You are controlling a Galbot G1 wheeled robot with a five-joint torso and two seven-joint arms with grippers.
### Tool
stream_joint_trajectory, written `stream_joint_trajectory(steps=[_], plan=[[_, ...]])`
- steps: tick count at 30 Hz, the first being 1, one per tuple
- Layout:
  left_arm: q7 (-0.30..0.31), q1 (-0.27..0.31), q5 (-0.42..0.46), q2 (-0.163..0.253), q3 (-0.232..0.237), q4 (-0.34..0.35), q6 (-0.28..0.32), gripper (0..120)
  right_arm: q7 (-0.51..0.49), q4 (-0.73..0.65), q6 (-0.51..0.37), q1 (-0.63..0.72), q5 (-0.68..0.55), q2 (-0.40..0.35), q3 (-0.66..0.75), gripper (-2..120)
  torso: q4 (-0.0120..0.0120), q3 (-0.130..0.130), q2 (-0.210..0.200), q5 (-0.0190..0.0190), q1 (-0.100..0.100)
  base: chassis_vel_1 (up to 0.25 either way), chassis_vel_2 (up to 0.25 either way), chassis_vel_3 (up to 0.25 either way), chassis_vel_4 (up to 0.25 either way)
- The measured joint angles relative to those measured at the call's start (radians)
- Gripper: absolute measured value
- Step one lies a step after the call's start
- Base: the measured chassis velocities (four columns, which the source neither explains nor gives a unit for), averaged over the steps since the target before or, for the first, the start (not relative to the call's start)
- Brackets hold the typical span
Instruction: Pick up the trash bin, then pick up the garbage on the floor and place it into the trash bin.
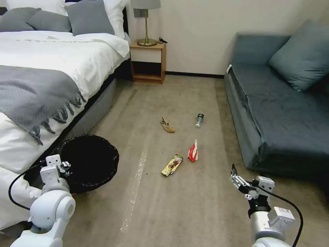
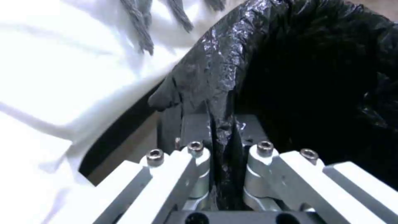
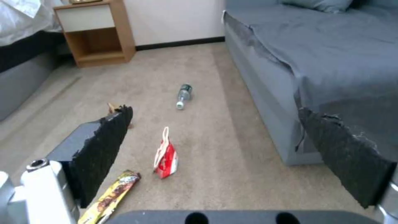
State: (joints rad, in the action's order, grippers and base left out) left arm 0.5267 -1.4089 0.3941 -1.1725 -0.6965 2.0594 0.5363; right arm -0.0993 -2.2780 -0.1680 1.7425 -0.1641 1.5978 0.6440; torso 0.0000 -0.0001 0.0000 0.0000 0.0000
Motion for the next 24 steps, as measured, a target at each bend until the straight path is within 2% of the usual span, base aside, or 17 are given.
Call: stream_joint_trajectory(steps=[6, 18, 24], plan=[[-0.026, -0.018, -0.052, -0.012, -0.006, 0.000, -0.038, 6, 0.010, 0.003, 0.019, 0.008, 0.000, 0.002, -0.002, 100, 0.0000, 0.000, 0.000, 0.0000, 0.000, 0.000, 0.000, 0.000, 0.000], [-0.045, -0.026, -0.066, -0.018, 0.000, -0.007, -0.071, 6, 0.020, 0.005, 0.034, 0.013, 0.005, 0.009, 0.002, 100, 0.0000, 0.000, 0.000, 0.0000, 0.000, 0.000, 0.000, 0.000, 0.000], [-0.052, -0.028, -0.073, -0.020, 0.009, -0.015, -0.086, 6, 0.025, 0.010, 0.038, 0.012, 0.009, 0.010, 0.001, 100, -0.0001, 0.000, 0.000, 0.0001, 0.000, -0.071, 0.080, 0.072, -0.061]])
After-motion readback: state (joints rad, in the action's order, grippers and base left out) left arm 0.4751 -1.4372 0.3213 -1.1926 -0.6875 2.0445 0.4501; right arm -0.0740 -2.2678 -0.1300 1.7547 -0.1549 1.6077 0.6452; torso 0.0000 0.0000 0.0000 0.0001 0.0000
